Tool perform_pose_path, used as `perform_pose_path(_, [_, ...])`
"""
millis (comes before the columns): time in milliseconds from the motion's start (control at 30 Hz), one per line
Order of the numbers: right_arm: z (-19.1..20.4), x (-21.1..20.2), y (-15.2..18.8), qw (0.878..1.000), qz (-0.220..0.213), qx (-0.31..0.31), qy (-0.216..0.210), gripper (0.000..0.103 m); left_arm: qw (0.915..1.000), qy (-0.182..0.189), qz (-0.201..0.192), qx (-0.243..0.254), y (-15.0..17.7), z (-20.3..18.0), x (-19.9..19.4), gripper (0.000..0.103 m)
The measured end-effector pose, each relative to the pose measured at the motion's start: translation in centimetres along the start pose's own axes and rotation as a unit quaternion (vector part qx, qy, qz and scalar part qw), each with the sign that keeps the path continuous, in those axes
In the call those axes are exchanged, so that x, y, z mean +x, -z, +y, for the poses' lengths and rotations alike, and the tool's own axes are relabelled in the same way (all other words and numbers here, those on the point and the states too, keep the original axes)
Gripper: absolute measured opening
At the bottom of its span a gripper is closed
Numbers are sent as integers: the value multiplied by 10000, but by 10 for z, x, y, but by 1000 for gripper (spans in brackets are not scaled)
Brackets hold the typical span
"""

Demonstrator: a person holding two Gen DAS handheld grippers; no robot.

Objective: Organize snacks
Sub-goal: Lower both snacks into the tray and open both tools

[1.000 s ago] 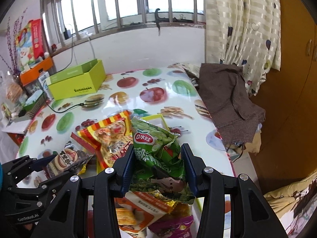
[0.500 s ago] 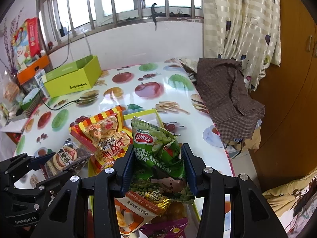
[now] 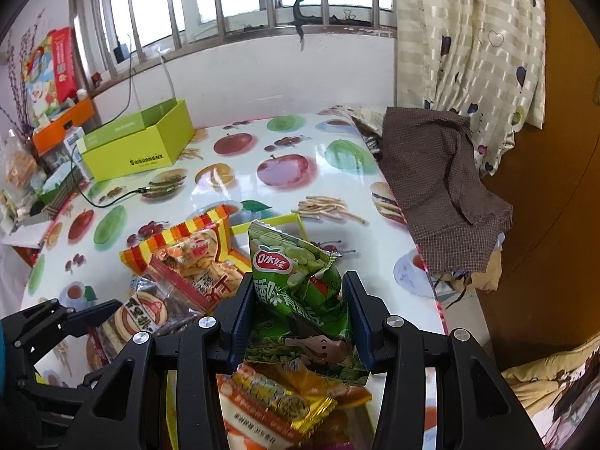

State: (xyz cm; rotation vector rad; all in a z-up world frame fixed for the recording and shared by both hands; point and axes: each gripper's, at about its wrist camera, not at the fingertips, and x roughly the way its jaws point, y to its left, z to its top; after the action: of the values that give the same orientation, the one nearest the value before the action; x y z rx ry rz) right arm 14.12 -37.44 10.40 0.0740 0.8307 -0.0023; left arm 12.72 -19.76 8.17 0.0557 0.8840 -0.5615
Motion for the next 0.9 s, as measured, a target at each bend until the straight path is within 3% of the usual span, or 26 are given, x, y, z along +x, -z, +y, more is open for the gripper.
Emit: perform_pose_path(900, [0, 54, -13, 9963, 607, -159, -581, 44, 9995, 14, 294, 79, -8, -1, 32, 58])
